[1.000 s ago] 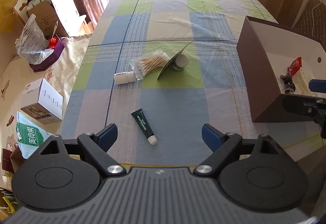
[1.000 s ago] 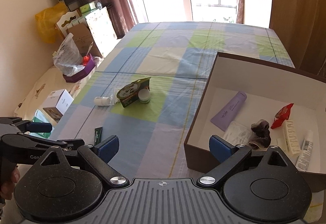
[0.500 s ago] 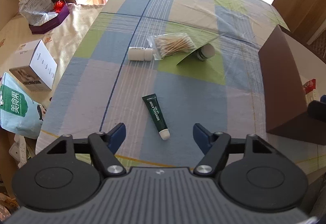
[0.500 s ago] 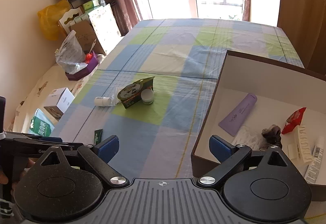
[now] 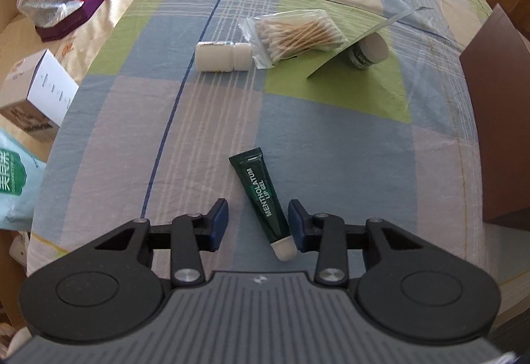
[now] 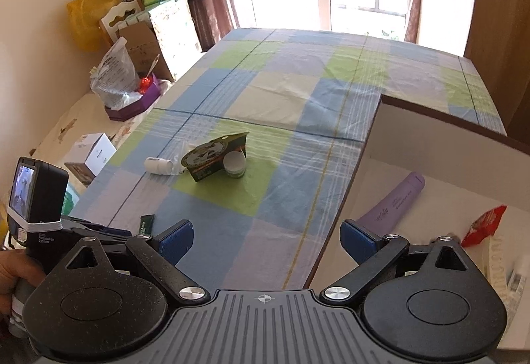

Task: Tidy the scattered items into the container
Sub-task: 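Lower the left gripper onto the green lip balm tube and grasp it, then grasp the jar card with the right gripper while the left holds the lip balm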

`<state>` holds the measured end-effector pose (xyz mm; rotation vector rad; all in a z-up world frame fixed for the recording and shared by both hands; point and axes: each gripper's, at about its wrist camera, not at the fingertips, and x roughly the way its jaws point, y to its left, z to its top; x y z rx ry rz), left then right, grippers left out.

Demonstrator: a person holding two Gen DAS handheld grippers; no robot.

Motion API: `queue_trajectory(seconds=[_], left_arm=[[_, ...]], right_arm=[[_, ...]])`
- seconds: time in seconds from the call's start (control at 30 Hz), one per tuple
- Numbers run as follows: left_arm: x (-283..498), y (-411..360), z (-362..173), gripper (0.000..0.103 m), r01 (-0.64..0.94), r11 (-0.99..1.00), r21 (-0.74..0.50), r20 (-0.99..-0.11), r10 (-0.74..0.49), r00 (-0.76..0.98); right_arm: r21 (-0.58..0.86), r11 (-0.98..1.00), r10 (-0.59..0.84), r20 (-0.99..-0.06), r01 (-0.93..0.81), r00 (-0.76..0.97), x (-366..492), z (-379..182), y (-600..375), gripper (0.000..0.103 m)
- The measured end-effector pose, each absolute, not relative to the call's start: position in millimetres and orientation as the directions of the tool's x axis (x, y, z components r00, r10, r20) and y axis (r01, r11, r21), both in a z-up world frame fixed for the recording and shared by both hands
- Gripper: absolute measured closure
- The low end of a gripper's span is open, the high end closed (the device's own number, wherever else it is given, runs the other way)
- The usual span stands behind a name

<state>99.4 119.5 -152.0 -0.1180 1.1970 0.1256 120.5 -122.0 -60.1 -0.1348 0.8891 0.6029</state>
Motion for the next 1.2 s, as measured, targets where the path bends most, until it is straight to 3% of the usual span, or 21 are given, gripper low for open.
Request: queue_trajectory(seconds=[0.03, 0.13, 0.4, 0.63, 0.7, 0.77, 0.83, 0.87, 0.9, 1.03, 1.2], left_arm=[[99, 119, -152, 0.071, -0.15, 0.989, -0.018, -0.93, 0.038, 0.367], [98, 119, -153, 0.09, -0.126, 0.992, -0.003, -0.923, 0.046, 0.382], [96, 132, -145, 0.09, -0.127, 0.992, -0.021, -0.913, 0.033, 0.408], [100, 138, -145, 0.09, -0.148, 0.988, -0.04, -0.916, 0.023, 0.401], [101, 139, -147, 0.09, -0.152, 0.988, -0.042, -0.918, 0.021, 0.396], [101, 140, -149, 0.09, -0.154, 0.987, -0.045, -0.92, 0.019, 0.39], [101, 141, -150, 0.09, -0.156, 0.987, -0.045, -0.922, 0.019, 0.387], [101, 141, -150, 0.09, -0.155, 0.987, -0.045, -0.922, 0.018, 0.388], [101, 141, -150, 0.09, -0.154, 0.987, -0.046, -0.921, 0.018, 0.388], [100, 141, -151, 0.09, -0.153, 0.987, -0.05, -0.921, 0.014, 0.39], [99, 138, -149, 0.09, -0.129, 0.989, -0.067, -0.916, -0.01, 0.401]], right_arm=[[0.113, 0.812, 0.441, -0.76, -0.572, 0.476, 124, -60, -119, 0.003], [-0.011, 0.73, 0.44, -0.758, -0.683, 0.482, 131, -61, -104, 0.003], [-0.386, 0.298, 0.448, -0.751, -0.873, 0.485, 130, -94, -47, 0.004], [-0.529, 0.086, 0.445, -0.737, -0.844, 0.508, 139, -133, -9, 0.005], [-0.529, 0.057, 0.442, -0.747, -0.847, 0.496, 142, -142, -2, 0.031], [-0.534, 0.041, 0.438, -0.75, -0.844, 0.496, 146, -151, 5, 0.033], [-0.517, 0.038, 0.423, -0.767, -0.855, 0.483, 149, -158, 14, 0.054], [-0.503, 0.047, 0.409, -0.779, -0.863, 0.476, 152, -161, 18, 0.076], [-0.489, 0.072, 0.401, -0.784, -0.869, 0.474, 155, -162, 19, 0.088], [-0.356, 0.27, 0.394, -0.807, -0.895, 0.44, 170, -147, 14, 0.099], [0.103, 0.647, 0.461, -0.842, -0.756, 0.28, 208, -125, -30, 0.1]])
